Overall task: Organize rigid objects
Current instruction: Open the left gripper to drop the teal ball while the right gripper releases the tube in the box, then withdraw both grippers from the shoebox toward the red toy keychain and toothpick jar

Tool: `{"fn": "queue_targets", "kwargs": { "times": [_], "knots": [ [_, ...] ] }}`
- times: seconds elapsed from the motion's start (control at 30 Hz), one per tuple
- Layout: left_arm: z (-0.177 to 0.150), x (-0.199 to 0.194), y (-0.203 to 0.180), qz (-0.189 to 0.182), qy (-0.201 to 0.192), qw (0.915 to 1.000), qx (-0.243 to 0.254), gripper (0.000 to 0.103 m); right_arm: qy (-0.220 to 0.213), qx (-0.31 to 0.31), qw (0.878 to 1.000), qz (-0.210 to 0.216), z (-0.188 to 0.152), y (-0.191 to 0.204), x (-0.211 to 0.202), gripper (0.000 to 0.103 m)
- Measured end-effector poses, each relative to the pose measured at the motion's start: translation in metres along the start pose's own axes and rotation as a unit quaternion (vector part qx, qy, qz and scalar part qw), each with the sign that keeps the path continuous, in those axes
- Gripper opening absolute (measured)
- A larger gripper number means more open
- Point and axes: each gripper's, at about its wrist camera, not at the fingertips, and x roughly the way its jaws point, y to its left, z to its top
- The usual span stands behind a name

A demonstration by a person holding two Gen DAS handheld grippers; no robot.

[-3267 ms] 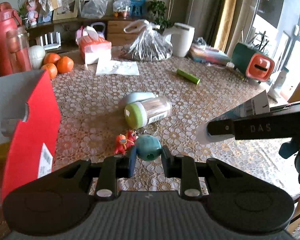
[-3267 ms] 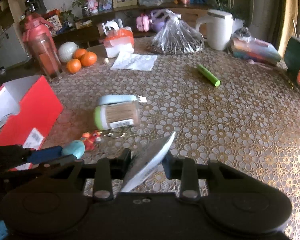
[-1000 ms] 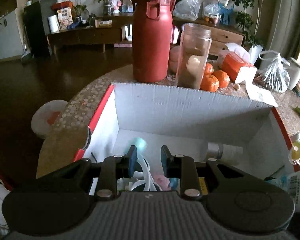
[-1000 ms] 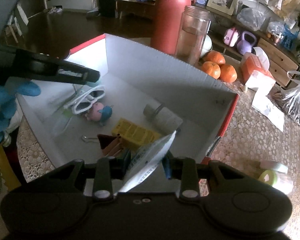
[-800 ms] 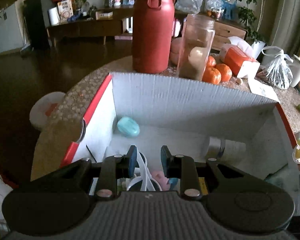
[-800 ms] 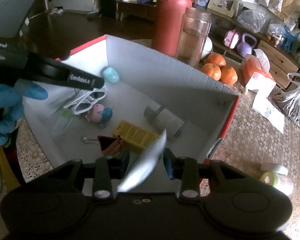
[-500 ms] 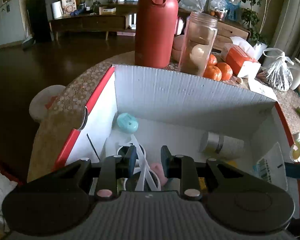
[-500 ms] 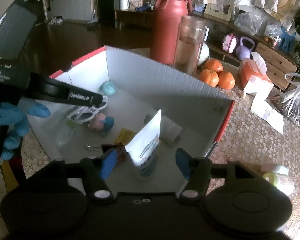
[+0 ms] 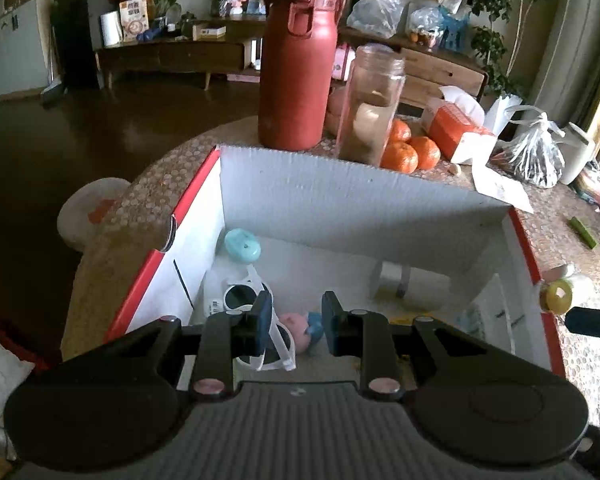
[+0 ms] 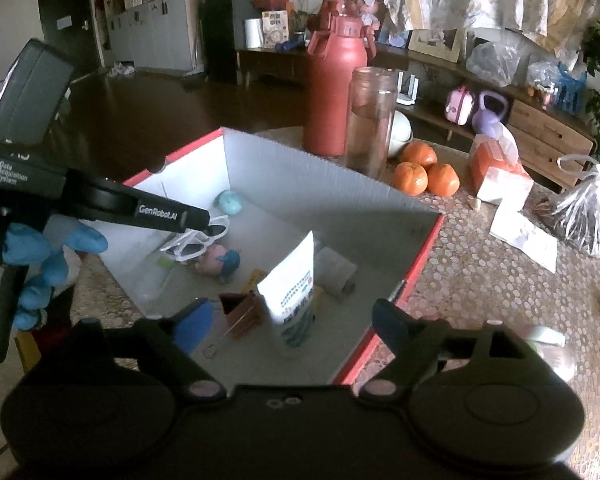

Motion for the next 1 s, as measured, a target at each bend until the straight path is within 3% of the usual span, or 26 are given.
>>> {"fn": "queue_targets", "kwargs": {
  "times": [0.47,0.53,0.6,0.67,0.9,1.0],
  "knots": [
    [-0.010,-0.044,-0.027,-0.028,-0.023,0.9991,0.020,0.028,-0.033,0.036,0.999,0.006,-0.020,-0.024,-0.055,0.090],
    [-0.012,-0.050,-0.033,-0.033,-0.029,0.9987,0.026,0.038,-0.040,0.040,0.998,0.004,-0.025,-0.029,-0.064,0.092],
    [-0.015,-0.058,-0.042,-0.036,-0.042,0.9979,0.035,0.070,-0.046,0.040,0.998,-0.005,-0.030,-0.034,-0.072,0.094],
    [-0.018,-0.067,-0.051,-0.039,-0.061,0.9962,0.047,0.071,-0.049,0.042,0.998,-0.009,-0.037,-0.039,-0.081,0.094],
    [-0.024,-0.083,-0.082,-0.069,-0.063,0.9936,0.063,0.072,-0.070,0.066,0.995,-0.029,-0.059,-0.061,-0.112,0.102],
    [-0.027,-0.087,-0.095,-0.081,-0.062,0.9926,0.066,0.081,-0.082,0.077,0.993,-0.047,-0.071,-0.072,-0.124,0.103]
  ]
}}
